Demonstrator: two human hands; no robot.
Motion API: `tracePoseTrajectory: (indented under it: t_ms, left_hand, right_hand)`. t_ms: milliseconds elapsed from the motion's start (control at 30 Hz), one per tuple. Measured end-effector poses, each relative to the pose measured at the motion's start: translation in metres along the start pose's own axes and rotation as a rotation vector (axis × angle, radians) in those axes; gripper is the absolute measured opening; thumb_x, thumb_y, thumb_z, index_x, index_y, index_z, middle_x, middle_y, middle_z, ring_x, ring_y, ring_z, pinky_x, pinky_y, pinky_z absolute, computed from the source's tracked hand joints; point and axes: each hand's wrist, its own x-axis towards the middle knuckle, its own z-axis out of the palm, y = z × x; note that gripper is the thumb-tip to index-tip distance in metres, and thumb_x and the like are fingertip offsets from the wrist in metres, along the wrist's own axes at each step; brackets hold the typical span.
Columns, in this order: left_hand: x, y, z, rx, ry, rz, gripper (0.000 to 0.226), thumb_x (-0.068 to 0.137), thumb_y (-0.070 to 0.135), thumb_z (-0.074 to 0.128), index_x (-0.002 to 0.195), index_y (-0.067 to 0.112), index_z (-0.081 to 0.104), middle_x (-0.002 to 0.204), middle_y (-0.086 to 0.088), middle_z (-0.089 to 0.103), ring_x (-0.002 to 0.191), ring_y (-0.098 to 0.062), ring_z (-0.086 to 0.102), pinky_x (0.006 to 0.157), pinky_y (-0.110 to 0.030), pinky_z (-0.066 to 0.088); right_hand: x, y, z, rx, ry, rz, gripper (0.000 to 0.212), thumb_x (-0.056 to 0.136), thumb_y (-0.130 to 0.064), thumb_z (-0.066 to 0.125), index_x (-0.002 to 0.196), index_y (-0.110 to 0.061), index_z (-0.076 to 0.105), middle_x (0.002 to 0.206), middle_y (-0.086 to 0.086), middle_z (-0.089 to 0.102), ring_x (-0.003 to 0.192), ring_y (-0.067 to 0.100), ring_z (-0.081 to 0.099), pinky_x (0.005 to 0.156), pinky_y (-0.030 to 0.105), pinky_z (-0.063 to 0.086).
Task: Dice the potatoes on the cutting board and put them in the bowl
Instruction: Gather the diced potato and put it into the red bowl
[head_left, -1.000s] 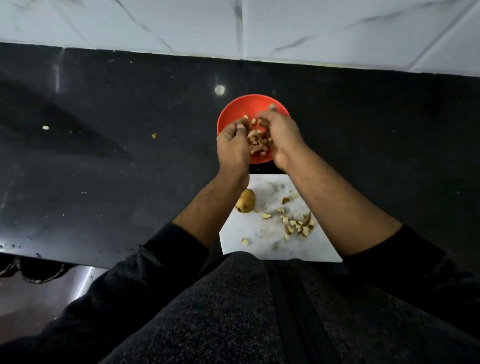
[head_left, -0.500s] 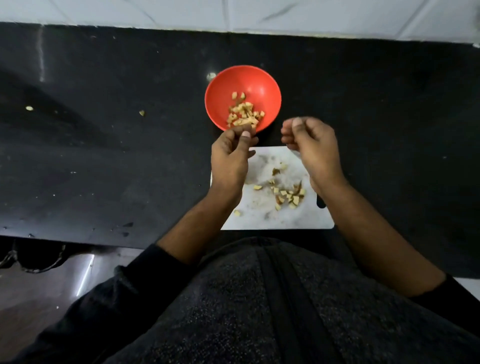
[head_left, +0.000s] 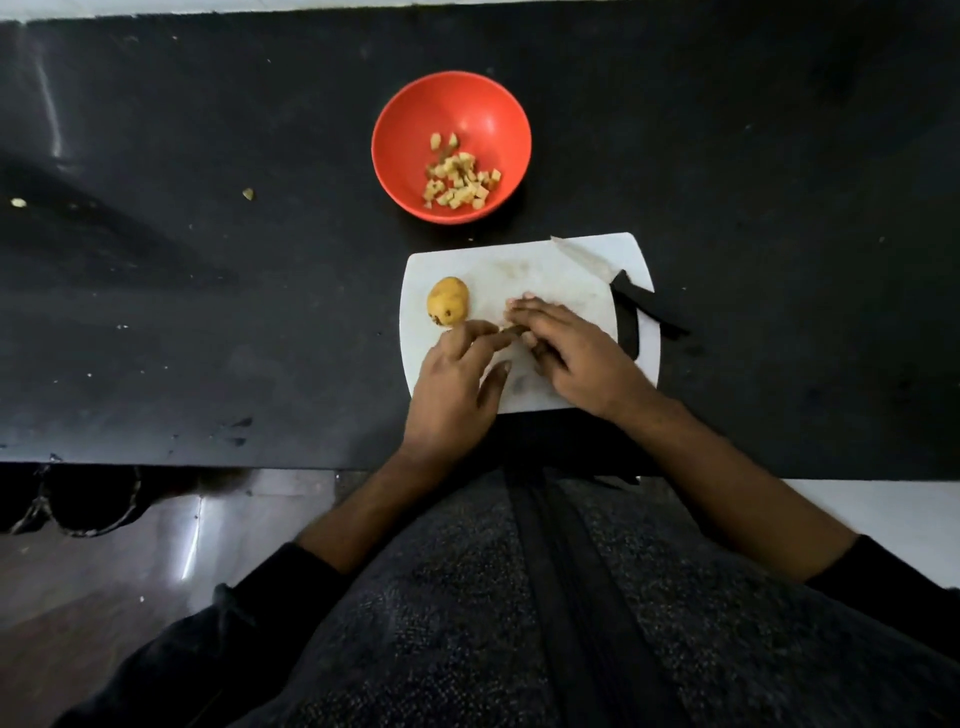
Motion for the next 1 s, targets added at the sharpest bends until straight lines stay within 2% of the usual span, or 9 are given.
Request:
tracePoseTrajectory:
  t_ms: [100,167,233,333,500,633,733,867,1000]
  left_hand:
    - [-0.012,-0.012,0.0,0.073,-0.001,-0.034,0.033,0.093,0.024,0.069,0.122,0.011,0.066,0.122,-0.006,0.058,0.11,-0.026,0.057,0.087,-0.044,0.051]
    - [-0.015,-0.016,-0.002,0.105,-0.01,-0.064,0.035,0.092,0.024,0.07,0.124,0.011,0.066,0.126,-0.008,0.056,0.112,-0.027,0.055,0.088,-0.043,0.051]
    - [-0.016,-0.019,-0.005,0.139,-0.014,-0.077,0.036,0.091,0.024,0.071,0.124,0.011,0.066,0.126,-0.009,0.055,0.114,-0.028,0.054,0.09,-0.042,0.05]
    - [-0.016,-0.023,-0.009,0.165,-0.013,-0.121,0.04,0.089,0.027,0.074,0.124,0.011,0.066,0.121,-0.008,0.056,0.109,-0.026,0.054,0.088,-0.039,0.05]
    - [-0.014,-0.026,-0.008,0.013,-0.048,-0.215,0.035,0.088,0.022,0.075,0.119,0.008,0.067,0.11,-0.005,0.056,0.088,-0.022,0.062,0.076,-0.042,0.056]
    - [-0.006,-0.019,-0.006,-0.036,-0.049,-0.176,0.035,0.087,0.014,0.075,0.12,0.006,0.066,0.111,-0.006,0.058,0.088,-0.021,0.064,0.077,-0.037,0.056]
    - [0.003,-0.016,-0.005,-0.087,-0.017,-0.163,0.033,0.088,0.006,0.073,0.119,0.006,0.064,0.114,-0.006,0.058,0.087,-0.016,0.065,0.078,-0.031,0.057]
    - [0.005,-0.014,-0.007,-0.187,0.094,-0.244,0.024,0.086,0.004,0.072,0.107,0.01,0.062,0.106,0.0,0.059,0.082,-0.008,0.064,0.071,-0.014,0.051]
    - [0.0,-0.013,-0.012,-0.241,0.197,-0.282,0.019,0.085,0.003,0.072,0.098,0.01,0.06,0.101,-0.001,0.06,0.081,-0.008,0.064,0.068,-0.017,0.053]
  right_hand:
    - [-0.009,-0.005,-0.012,0.133,0.216,0.096,0.033,0.1,-0.007,0.05,0.131,-0.009,0.061,0.133,0.001,0.061,0.125,0.012,0.056,0.106,0.028,0.044]
    - [-0.012,0.001,-0.021,-0.096,0.302,0.154,0.031,0.096,-0.01,0.056,0.126,-0.011,0.063,0.124,0.002,0.061,0.115,0.019,0.058,0.097,0.035,0.049]
    - [-0.015,0.005,-0.026,-0.303,0.198,0.238,0.038,0.093,-0.025,0.065,0.128,-0.009,0.061,0.123,0.007,0.054,0.114,0.025,0.052,0.095,0.042,0.049]
    - [-0.021,0.004,-0.021,-0.347,0.013,0.313,0.06,0.086,-0.035,0.074,0.135,-0.007,0.052,0.124,0.01,0.043,0.112,0.026,0.049,0.094,0.038,0.047]
    - [-0.013,-0.014,0.002,-0.311,0.028,0.253,0.056,0.089,-0.026,0.071,0.138,-0.011,0.049,0.119,0.007,0.042,0.104,0.022,0.055,0.088,0.034,0.047]
    - [-0.005,-0.013,0.0,-0.165,0.128,0.168,0.045,0.089,-0.031,0.069,0.13,-0.014,0.059,0.112,0.003,0.046,0.099,0.016,0.055,0.083,0.031,0.05]
    - [0.009,-0.002,-0.006,-0.162,0.194,0.015,0.042,0.091,-0.036,0.065,0.126,-0.013,0.063,0.118,0.004,0.051,0.108,0.022,0.054,0.09,0.038,0.05]
    - [0.032,0.011,0.005,-0.24,-0.081,-0.176,0.06,0.095,-0.053,0.056,0.141,-0.015,0.051,0.144,0.002,0.046,0.138,0.021,0.037,0.112,0.042,0.035]
    - [0.04,0.008,0.016,-0.245,-0.191,-0.304,0.057,0.097,-0.055,0.053,0.139,-0.017,0.053,0.145,0.002,0.048,0.142,0.018,0.035,0.114,0.041,0.033]
